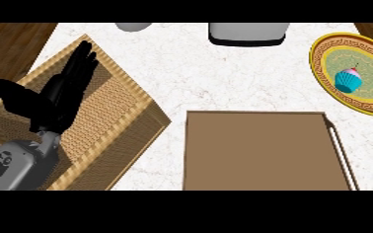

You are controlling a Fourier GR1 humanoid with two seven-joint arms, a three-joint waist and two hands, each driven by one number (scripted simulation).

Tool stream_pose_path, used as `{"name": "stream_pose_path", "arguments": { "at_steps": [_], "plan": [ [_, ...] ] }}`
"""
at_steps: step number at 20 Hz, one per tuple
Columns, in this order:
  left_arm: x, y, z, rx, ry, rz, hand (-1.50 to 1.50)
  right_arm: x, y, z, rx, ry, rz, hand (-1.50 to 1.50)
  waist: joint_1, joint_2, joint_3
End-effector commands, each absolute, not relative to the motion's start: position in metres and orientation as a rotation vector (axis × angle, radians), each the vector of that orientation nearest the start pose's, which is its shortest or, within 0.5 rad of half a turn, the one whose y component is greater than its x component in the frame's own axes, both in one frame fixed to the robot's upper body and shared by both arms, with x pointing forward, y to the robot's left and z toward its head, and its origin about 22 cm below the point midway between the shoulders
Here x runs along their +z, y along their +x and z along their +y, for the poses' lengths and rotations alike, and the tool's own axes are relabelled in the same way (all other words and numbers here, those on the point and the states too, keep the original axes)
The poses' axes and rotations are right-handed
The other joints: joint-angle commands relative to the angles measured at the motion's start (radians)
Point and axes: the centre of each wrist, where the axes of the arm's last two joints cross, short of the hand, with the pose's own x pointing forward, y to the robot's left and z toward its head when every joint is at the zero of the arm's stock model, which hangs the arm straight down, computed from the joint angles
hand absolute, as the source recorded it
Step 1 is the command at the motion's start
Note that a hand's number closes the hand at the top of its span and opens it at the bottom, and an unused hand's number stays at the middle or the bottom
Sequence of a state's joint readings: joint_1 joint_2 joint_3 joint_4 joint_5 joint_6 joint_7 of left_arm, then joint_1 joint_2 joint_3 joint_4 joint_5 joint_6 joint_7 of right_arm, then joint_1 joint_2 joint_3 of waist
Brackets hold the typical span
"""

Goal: Pick the cupcake from the tray and place it in the plate

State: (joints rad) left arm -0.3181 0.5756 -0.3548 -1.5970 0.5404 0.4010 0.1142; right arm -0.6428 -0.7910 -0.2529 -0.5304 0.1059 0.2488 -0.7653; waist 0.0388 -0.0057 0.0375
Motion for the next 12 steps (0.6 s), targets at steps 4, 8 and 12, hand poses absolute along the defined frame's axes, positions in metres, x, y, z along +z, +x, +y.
{"name": "stream_pose_path", "arguments": {
  "at_steps": [4, 8, 12],
  "plan": [
    [0.043, 0.274, 0.276, -0.104, 0.125, -1.416, 0.00, 0.110, 0.330, -0.514, 0.261, -0.225, -1.800, -1.50, 0.010, 0.028, -0.036],
    [0.052, 0.282, 0.268, -0.110, 0.128, -1.443, 0.00, 0.107, 0.319, -0.526, 0.232, -0.116, -1.765, -1.50, -0.002, 0.030, -0.033],
    [0.053, 0.285, 0.270, -0.098, 0.135, -1.429, 0.00, 0.113, 0.310, -0.536, 0.251, -0.100, -1.800, -1.50, -0.002, 0.034, -0.030]
  ]
}}
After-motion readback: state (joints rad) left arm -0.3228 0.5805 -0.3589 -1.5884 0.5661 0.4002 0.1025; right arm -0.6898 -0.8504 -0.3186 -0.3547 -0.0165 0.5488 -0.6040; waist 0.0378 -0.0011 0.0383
